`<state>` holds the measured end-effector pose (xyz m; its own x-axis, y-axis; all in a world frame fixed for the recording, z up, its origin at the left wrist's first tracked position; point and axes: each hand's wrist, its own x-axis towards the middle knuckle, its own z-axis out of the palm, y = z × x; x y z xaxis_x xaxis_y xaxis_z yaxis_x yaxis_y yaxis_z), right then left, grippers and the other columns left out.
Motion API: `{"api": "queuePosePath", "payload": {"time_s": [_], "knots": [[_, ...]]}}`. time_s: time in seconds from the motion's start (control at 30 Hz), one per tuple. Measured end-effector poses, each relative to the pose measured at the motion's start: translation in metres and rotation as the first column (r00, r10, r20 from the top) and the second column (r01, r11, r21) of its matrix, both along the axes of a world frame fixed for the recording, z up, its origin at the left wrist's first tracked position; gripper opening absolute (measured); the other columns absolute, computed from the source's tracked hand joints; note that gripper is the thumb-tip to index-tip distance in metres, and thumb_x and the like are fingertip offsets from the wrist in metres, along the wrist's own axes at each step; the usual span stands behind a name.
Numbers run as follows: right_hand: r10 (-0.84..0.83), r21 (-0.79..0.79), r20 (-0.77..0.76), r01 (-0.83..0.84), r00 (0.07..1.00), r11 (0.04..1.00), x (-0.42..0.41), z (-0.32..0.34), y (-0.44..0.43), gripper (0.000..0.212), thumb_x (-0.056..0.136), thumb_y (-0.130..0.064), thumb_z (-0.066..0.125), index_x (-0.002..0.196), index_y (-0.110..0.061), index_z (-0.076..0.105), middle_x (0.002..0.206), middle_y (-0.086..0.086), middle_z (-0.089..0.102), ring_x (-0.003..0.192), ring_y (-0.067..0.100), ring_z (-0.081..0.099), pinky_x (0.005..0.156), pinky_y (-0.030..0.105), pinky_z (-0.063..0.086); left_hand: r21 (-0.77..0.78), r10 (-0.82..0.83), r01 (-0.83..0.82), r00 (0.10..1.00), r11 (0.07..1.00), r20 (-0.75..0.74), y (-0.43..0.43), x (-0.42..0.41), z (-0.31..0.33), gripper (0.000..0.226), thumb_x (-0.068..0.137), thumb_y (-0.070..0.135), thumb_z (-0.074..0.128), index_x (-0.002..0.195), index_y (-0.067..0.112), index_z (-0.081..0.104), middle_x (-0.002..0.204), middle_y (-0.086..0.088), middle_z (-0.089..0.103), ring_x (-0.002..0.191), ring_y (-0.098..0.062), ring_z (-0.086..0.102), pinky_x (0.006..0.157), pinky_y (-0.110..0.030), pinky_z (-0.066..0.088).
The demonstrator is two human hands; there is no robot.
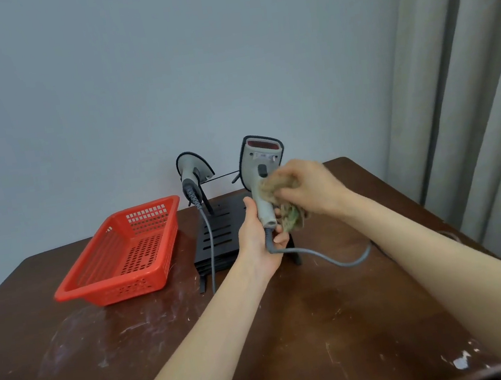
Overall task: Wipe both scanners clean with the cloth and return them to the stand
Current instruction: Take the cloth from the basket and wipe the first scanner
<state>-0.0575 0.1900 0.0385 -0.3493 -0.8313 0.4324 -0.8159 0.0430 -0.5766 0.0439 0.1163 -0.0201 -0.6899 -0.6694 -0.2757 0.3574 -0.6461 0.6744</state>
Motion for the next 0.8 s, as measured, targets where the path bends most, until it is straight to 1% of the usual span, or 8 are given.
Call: {"api": "queuePosePath", "payload": {"time_s": [0.13, 0.23, 0.3, 0.4, 0.5, 0.57, 0.67, 0.8], "knots": [[0.29, 0.168, 0.297, -0.349, 0.91, 0.922, 0.003, 0.005, 0.013, 0.018, 0.08, -0.006, 0.061, 0.087, -0.018, 0.072, 0.083, 0.004, 0.071, 0.074, 0.009, 0.064, 0.07, 0.022, 0.05, -0.079, -0.13, 0.127, 0.991, 0.989, -0.029, -0.004, 0.005, -0.002, 0.067, 0.062, 0.064, 0.072, 0.103, 0.012, 0.069, 0.074, -0.003, 0.057, 0.048, -0.008, 0.047, 0.046, -0.018, 0.038], [0.095, -0.025, 0.48, -0.094, 0.872, 0.995, -0.012, -0.004, 0.009, 0.02, 0.08, -0.003, 0.059, 0.077, -0.021, 0.068, 0.07, -0.003, 0.066, 0.063, 0.005, 0.059, 0.059, 0.018, 0.048, -0.03, -0.166, 0.164, 0.983, 0.986, -0.079, -0.004, 0.01, 0.003, 0.035, 0.074, 0.036, 0.068, 0.097, 0.012, 0.06, 0.067, 0.0, 0.052, 0.036, -0.007, 0.043, 0.029, -0.014, 0.033], [0.064, -0.123, 0.756, 0.046, 0.651, 0.991, -0.02, -0.01, 0.004, 0.013, 0.084, -0.002, 0.057, 0.083, -0.013, 0.064, 0.073, 0.003, 0.063, 0.066, 0.013, 0.06, 0.054, 0.018, 0.049, -0.034, -0.193, 0.19, 0.974, 0.981, -0.116, 0.0, 0.014, 0.009, 0.022, 0.077, 0.022, 0.06, 0.096, 0.011, 0.055, 0.06, 0.001, 0.049, 0.034, -0.006, 0.041, 0.026, -0.014, 0.03], [0.216, -0.226, 0.97, 0.084, 0.114, 0.97, -0.023, -0.011, -0.002, 0.009, 0.09, -0.006, 0.054, 0.09, -0.007, 0.062, 0.083, 0.011, 0.065, 0.075, 0.021, 0.063, 0.061, 0.028, 0.055, -0.029, -0.268, 0.267, 0.947, 0.963, -0.179, 0.002, 0.015, 0.008, 0.017, 0.078, 0.017, 0.056, 0.092, 0.008, 0.056, 0.054, 0.001, 0.046, 0.031, -0.006, 0.04, 0.026, -0.014, 0.031], [0.227, -0.221, 0.967, 0.062, -0.115, 0.973, -0.02, -0.007, -0.004, 0.016, 0.095, -0.015, 0.048, 0.093, -0.007, 0.061, 0.085, 0.012, 0.065, 0.075, 0.023, 0.063, 0.064, 0.036, 0.057, -0.051, -0.382, 0.382, 0.89, 0.923, -0.249, 0.004, 0.014, 0.006, 0.028, 0.061, 0.012, 0.077, 0.083, 0.006, 0.06, 0.05, -0.001, 0.045, 0.029, -0.008, 0.04, 0.025, -0.016, 0.033], [0.224, -0.222, 0.966, 0.024, -0.131, 0.975, -0.018, -0.003, -0.003, 0.02, 0.095, -0.02, 0.047, 0.087, -0.007, 0.06, 0.076, 0.011, 0.066, 0.063, 0.022, 0.064, 0.051, 0.034, 0.057, -0.076, -0.448, 0.443, 0.869, 0.893, -0.211, 0.005, 0.015, 0.007, 0.028, 0.056, 0.015, 0.08, 0.074, 0.006, 0.06, 0.048, -0.001, 0.045, 0.027, -0.007, 0.037, 0.025, -0.015, 0.031], [0.244, -0.24, 0.962, 0.048, -0.125, 0.97, -0.014, 0.007, 0.0, 0.029, 0.098, -0.014, 0.043, 0.07, -0.009, 0.052, 0.045, 0.004, 0.059, 0.035, 0.013, 0.057, 0.034, 0.018, 0.044, -0.111, -0.465, 0.465, 0.885, 0.878, 0.028, 0.007, 0.014, 0.016, 0.025, 0.076, 0.03, 0.06, 0.076, 0.007, 0.052, 0.055, -0.002, 0.045, 0.028, -0.006, 0.032, 0.025, -0.014, 0.025], [0.268, -0.267, 0.963, 0.034, -0.003, 0.963, -0.016, 0.018, -0.001, 0.025, 0.094, -0.006, 0.046, 0.071, -0.011, 0.054, 0.046, 0.001, 0.059, 0.034, 0.009, 0.054, 0.033, 0.016, 0.041, -0.326, -0.246, 0.362, 0.905, 0.873, 0.346, 0.007, 0.012, 0.028, 0.016, 0.092, 0.025, 0.059, 0.094, 0.01, 0.054, 0.074, -0.005, 0.053, 0.048, -0.012, 0.049, 0.036, -0.019, 0.038]]}}
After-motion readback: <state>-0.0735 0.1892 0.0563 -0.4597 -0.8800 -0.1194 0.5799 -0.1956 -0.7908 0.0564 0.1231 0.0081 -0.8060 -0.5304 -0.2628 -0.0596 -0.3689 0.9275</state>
